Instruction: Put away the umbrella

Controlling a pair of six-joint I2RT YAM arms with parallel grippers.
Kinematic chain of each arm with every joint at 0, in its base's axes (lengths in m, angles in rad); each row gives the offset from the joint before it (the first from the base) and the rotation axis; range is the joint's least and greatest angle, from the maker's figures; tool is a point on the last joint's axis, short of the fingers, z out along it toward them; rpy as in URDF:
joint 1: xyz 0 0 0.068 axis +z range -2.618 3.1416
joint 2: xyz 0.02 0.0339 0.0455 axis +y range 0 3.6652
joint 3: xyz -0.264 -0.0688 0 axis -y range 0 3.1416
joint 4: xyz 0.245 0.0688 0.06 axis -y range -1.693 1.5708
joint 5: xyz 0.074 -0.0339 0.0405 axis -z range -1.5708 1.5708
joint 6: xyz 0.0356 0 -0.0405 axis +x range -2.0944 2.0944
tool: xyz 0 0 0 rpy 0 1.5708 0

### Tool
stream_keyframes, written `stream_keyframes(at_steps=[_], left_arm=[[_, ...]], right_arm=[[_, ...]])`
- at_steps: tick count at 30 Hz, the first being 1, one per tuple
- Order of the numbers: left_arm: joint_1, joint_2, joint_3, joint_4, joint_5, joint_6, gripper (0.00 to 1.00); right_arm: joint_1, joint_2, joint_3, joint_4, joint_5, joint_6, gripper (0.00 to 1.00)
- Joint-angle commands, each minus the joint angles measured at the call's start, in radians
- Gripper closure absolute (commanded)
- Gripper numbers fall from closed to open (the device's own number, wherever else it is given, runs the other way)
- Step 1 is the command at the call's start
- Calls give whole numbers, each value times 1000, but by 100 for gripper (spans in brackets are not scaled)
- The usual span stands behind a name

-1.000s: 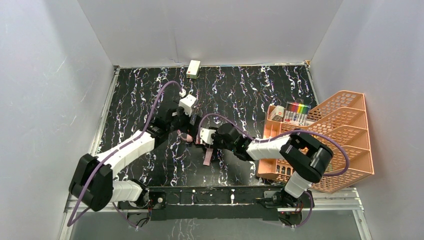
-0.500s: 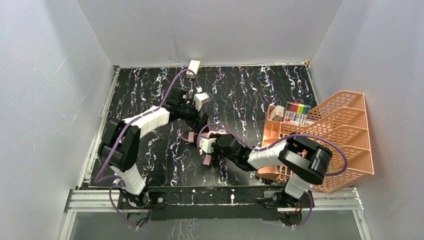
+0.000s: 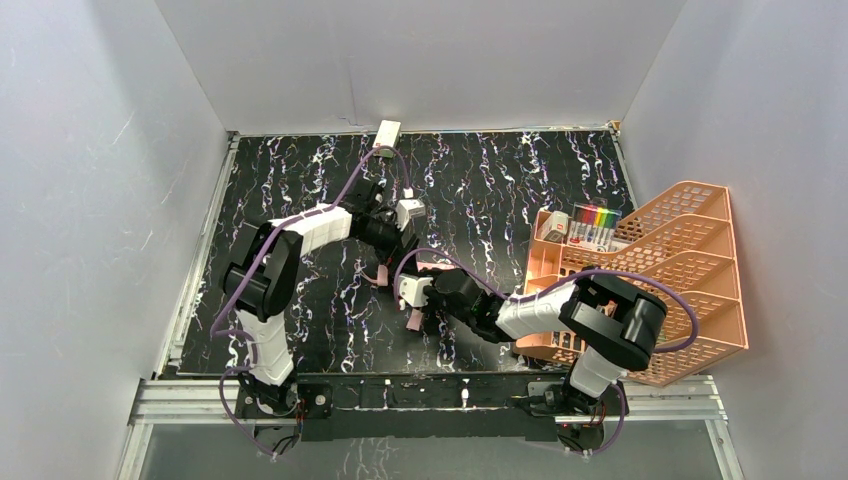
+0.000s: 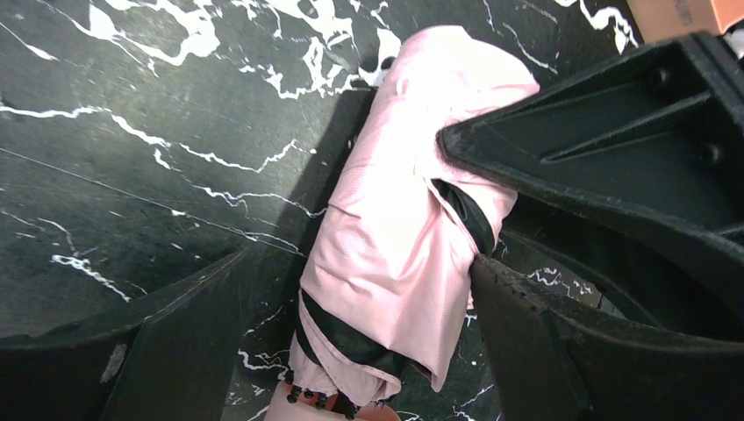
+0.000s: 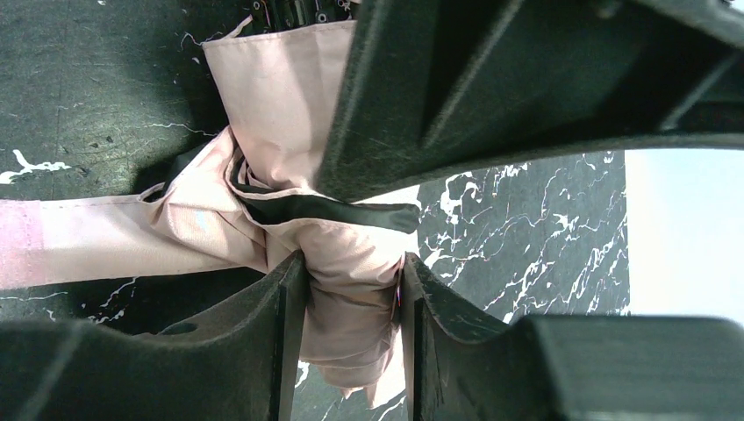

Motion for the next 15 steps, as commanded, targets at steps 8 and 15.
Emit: stream_keyframes(at_steps=[8,15], left_arm=[[-44,15,-46,-51,-85,54,33],[-48,-6,-65,-49,-152,80,58]], right_arm=[[-4,25,-36,-224,19,36,87],[-4,0,-43,-209,18,49,87]])
